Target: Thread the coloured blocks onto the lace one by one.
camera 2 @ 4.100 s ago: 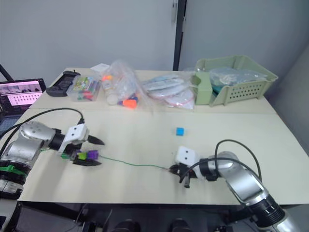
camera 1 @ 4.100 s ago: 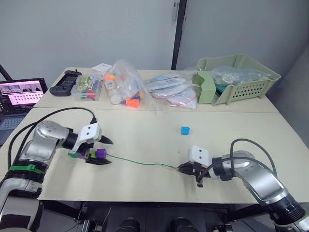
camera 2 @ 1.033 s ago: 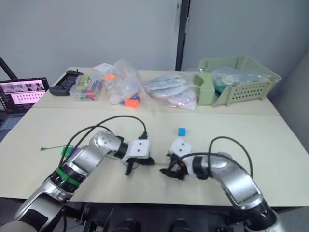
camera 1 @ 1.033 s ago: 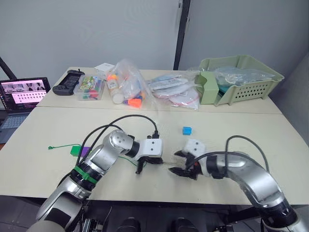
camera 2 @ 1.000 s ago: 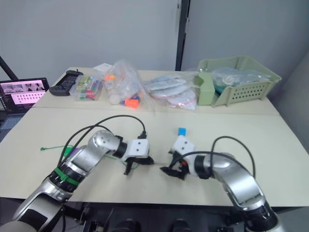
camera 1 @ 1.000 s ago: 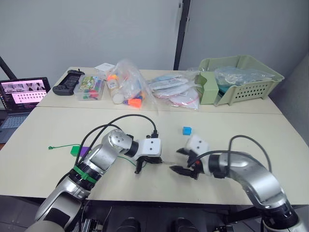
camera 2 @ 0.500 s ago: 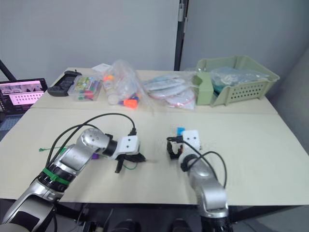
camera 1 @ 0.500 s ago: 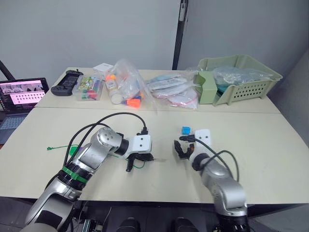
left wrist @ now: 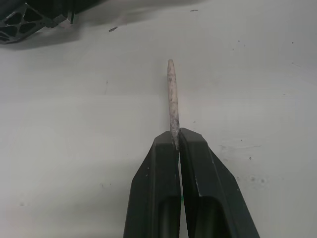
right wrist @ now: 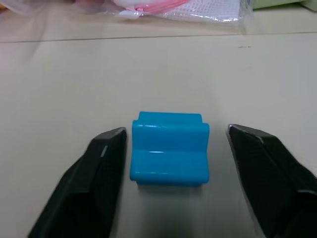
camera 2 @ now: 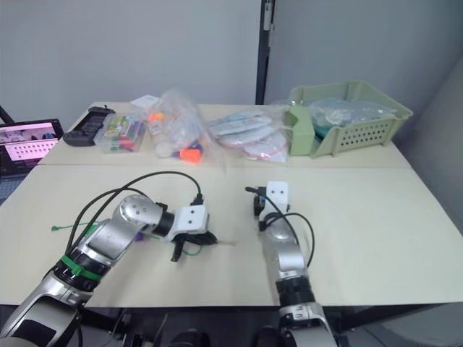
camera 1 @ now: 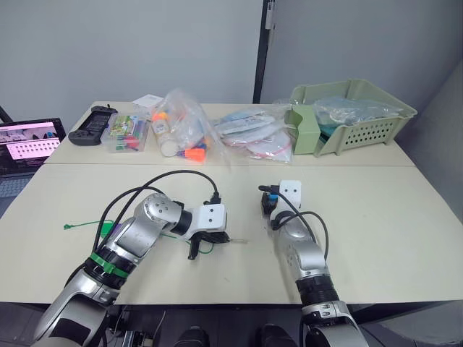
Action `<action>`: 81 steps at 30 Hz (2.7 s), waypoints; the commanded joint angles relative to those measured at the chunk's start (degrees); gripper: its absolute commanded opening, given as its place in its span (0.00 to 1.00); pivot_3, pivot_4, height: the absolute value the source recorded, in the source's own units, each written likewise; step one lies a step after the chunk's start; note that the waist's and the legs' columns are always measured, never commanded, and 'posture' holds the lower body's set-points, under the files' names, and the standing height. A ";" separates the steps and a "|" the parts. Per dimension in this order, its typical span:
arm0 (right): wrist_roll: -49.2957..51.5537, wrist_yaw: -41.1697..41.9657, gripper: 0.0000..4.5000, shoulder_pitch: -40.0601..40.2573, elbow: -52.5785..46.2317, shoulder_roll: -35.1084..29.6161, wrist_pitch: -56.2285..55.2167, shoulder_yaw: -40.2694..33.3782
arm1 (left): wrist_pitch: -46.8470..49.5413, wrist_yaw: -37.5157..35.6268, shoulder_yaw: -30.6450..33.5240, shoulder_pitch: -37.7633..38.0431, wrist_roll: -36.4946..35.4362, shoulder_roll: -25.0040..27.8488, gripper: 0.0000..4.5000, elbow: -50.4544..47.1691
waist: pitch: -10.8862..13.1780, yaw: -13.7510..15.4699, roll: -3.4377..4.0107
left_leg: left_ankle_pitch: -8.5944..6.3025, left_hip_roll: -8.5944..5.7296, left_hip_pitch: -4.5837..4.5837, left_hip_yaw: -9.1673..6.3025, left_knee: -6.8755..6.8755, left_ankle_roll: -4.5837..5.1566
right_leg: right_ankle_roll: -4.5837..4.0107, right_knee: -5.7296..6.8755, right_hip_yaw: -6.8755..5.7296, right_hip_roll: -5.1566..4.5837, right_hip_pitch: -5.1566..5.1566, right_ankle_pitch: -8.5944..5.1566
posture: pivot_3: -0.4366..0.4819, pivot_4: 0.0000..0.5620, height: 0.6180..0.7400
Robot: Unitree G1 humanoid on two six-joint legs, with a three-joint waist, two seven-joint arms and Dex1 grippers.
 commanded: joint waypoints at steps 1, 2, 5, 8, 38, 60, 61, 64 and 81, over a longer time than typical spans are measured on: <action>0.02 -0.09 0.42 -0.12 -1.95 0.28 -2.17 0.05 | 0.52 0.51 1.60 -0.37 -0.68 0.46 0.00 -1.85 | 0.00 -0.05 0.00 | 0.00 0.00 0.03 -0.03 -0.02 0.00 | 0.00 0.00 0.00 0.01 0.00 0.00 | 0.48 0.27 1.00; -0.01 -0.02 0.36 0.21 -2.62 0.31 -2.16 0.14 | 0.54 0.58 1.57 -0.40 -0.66 0.47 0.00 -1.79 | 0.00 -0.06 0.00 | 0.00 0.01 0.04 -0.04 -0.04 0.00 | 0.00 0.00 0.01 0.01 0.00 0.00 | 0.48 0.27 1.00; 0.42 0.81 0.27 2.33 -7.10 0.61 -1.46 0.77 | 0.58 0.67 1.55 -0.30 -0.71 0.53 0.00 -1.86 | 0.00 -0.01 0.00 | 0.00 0.00 0.08 -0.05 -0.06 0.00 | 0.00 0.00 0.04 0.00 0.02 0.00 | 0.48 0.27 1.00; 0.19 2.07 0.27 10.10 -20.57 1.01 3.09 4.05 | 0.31 0.71 1.47 -0.19 -0.68 0.53 0.00 -1.62 | -0.01 0.14 0.01 | 0.00 -0.01 0.08 -0.08 -0.09 0.00 | 0.00 -0.01 0.04 -0.01 0.02 0.00 | 0.48 0.27 1.00; 11.44 16.62 0.99 36.88 -66.90 -14.26 29.28 14.70 | -1.20 -1.57 1.27 -1.31 -0.76 0.66 0.00 0.73 | -0.04 1.62 0.01 | 0.09 0.12 0.13 0.11 -0.12 -0.12 | -0.09 -0.26 -0.02 0.06 0.17 -0.18 | 0.48 0.27 1.00; 7.96 77.60 0.99 -0.12 -18.68 -46.51 -2.51 26.20 | 6.71 -0.89 2.24 6.23 -2.85 4.51 0.00 -13.77 | 0.01 1.81 -0.04 | 0.09 0.08 0.07 0.31 -0.01 -0.11 | -0.08 -0.34 -0.09 0.05 0.25 -0.17 | 0.48 0.27 1.00; 7.48 77.47 0.99 0.01 -17.85 -45.97 -3.35 26.06 | 7.08 -0.84 2.21 6.45 -3.00 4.67 0.00 -14.29 | 0.01 1.78 -0.04 | 0.09 0.08 0.07 0.29 -0.01 -0.11 | -0.08 -0.31 -0.09 0.05 0.23 -0.17 | 0.48 0.27 1.00; 6.85 76.52 0.94 -0.06 -16.26 -44.51 -4.22 25.04 | 7.79 -0.64 2.27 6.55 -3.24 4.96 0.00 -14.80 | 0.01 1.75 -0.04 | 0.09 0.08 0.13 0.26 -0.01 -0.11 | -0.09 -0.13 -0.08 0.05 0.22 -0.16 | 0.48 0.27 1.00; 9.01 68.15 0.31 3.09 -29.65 -39.91 15.46 21.15 | 13.93 0.64 -0.59 2.17 -1.77 3.27 0.00 -16.92 | 0.01 1.82 -0.04 | 0.09 0.07 0.16 0.21 0.07 -0.11 | -0.09 -0.04 -0.06 0.06 0.22 -0.16 | 0.48 0.27 1.00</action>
